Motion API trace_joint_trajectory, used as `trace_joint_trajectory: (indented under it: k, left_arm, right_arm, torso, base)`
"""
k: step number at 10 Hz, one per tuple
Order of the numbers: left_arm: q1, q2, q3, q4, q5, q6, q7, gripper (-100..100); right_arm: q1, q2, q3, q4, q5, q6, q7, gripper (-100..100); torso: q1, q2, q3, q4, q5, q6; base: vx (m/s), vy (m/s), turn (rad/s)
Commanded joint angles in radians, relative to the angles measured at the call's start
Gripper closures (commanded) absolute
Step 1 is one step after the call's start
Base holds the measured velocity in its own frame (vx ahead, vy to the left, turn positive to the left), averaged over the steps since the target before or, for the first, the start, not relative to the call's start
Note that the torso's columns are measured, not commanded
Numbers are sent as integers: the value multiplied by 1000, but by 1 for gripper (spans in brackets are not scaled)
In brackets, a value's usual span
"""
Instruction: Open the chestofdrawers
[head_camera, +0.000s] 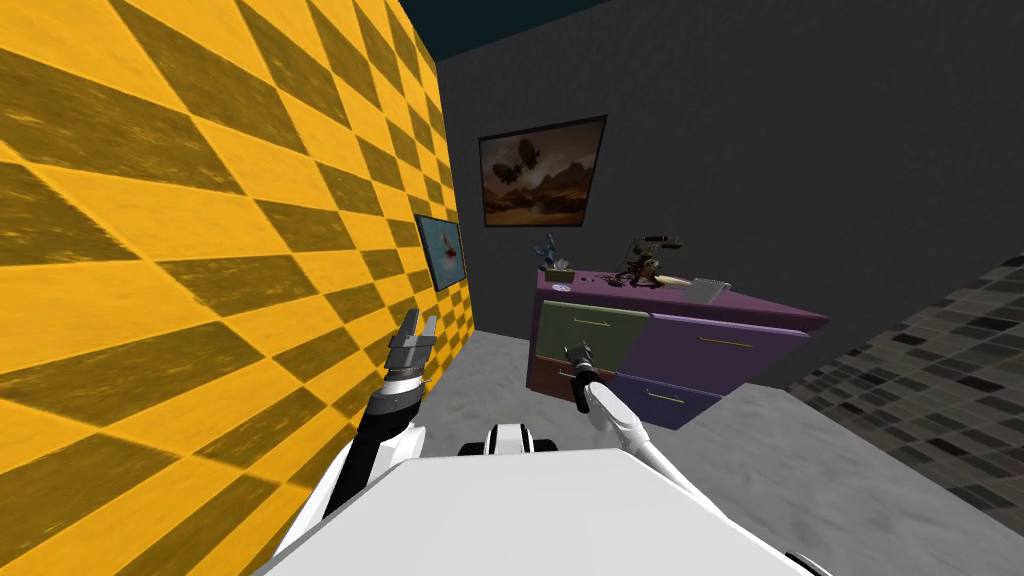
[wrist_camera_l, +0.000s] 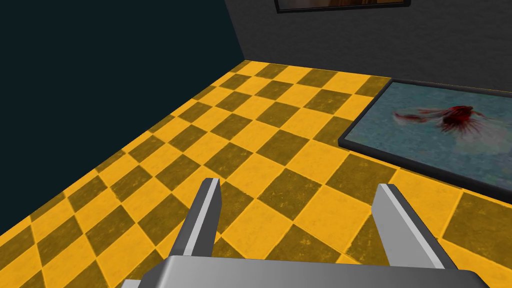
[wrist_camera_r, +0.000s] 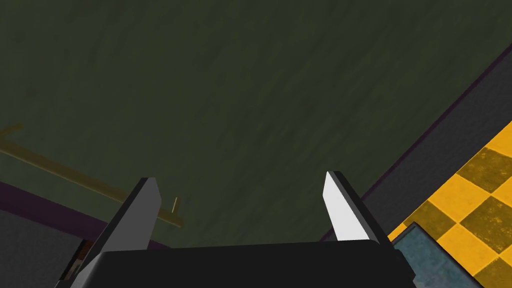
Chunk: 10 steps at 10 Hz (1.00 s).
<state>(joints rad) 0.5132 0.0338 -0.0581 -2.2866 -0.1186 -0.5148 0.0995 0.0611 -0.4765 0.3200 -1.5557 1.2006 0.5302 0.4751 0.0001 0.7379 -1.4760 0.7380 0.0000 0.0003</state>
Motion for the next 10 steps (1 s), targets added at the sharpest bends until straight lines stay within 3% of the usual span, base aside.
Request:
trace_joint_trajectory:
  k: [1, 2, 3, 5, 6, 9, 10]
  left_arm:
    - [0, 0, 0, 0, 0, 0, 0, 0]
    - [0, 0, 0, 0, 0, 0, 0, 0]
    - [0, 0, 0, 0, 0, 0, 0, 0]
    - [0, 0, 0, 0, 0, 0, 0, 0]
    - [0, 0, 0, 0, 0, 0, 0, 0]
    - [0, 0, 0, 0, 0, 0, 0, 0]
    - [0, 0, 0, 0, 0, 0, 0, 0]
  right_arm:
    - [-25, -19, 13, 49, 64, 41, 14, -100]
    - [-44, -37, 25, 86, 108, 76, 30, -100]
    - [-44, -37, 25, 86, 108, 76, 30, -100]
    - [-80, -73, 46, 153, 184, 139, 59, -100]
    - [-80, -73, 46, 153, 192, 141, 59, -100]
    - [-124, -123, 73, 235, 293, 224, 97, -100]
    - [-124, -123, 73, 235, 298, 224, 97, -100]
  torso:
    - [0, 0, 0, 0, 0, 0]
    - [0, 0, 0, 0, 0, 0]
    - [0, 0, 0, 0, 0, -1]
    - [0, 0, 0, 0, 0, 0]
    - [0, 0, 0, 0, 0, 0]
    - [0, 0, 0, 0, 0, 0]
    - [0, 0, 0, 0, 0, 0]
  base:
    - [-12, 11, 66]
    - [-15, 14, 119]
    - [-14, 9, 55]
    - [-19, 16, 136]
    - [-14, 12, 55]
    - [-17, 16, 127]
    - [-15, 9, 32]
